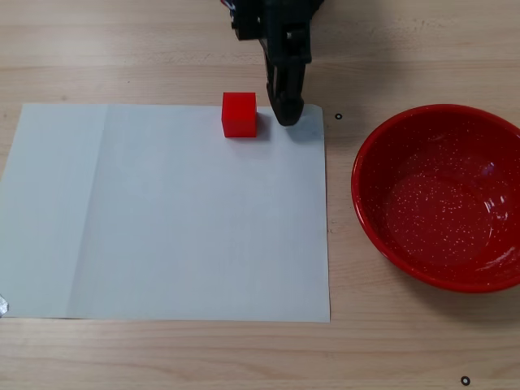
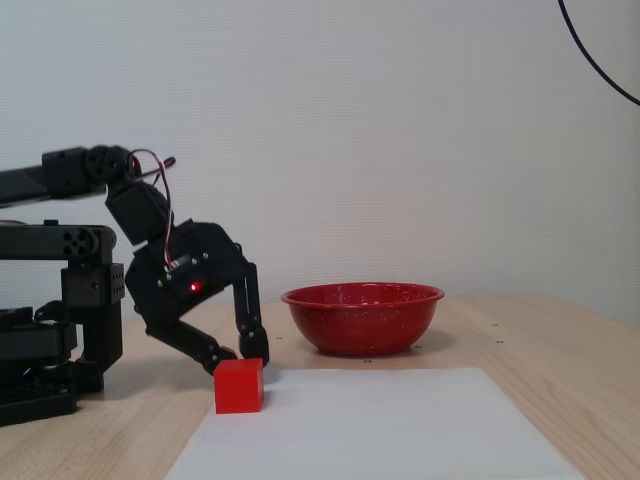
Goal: Grasp the red cube and put it in the red bowl.
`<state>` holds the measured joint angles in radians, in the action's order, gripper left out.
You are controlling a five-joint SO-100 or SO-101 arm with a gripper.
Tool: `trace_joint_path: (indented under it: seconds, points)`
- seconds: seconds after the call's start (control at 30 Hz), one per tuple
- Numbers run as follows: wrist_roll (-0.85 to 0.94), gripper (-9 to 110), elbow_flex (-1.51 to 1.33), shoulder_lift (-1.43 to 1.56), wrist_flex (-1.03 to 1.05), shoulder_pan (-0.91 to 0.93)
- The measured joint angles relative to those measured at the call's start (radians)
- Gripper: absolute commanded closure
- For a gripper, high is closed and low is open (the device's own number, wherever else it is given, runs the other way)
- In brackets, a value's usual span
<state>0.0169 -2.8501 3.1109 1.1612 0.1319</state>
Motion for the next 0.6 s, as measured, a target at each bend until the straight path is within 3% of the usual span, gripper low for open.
trace_joint_path:
  seconds: [0.6]
  points:
    - [-0.127, 93, 0.463, -0.262, 0.311, -0.147]
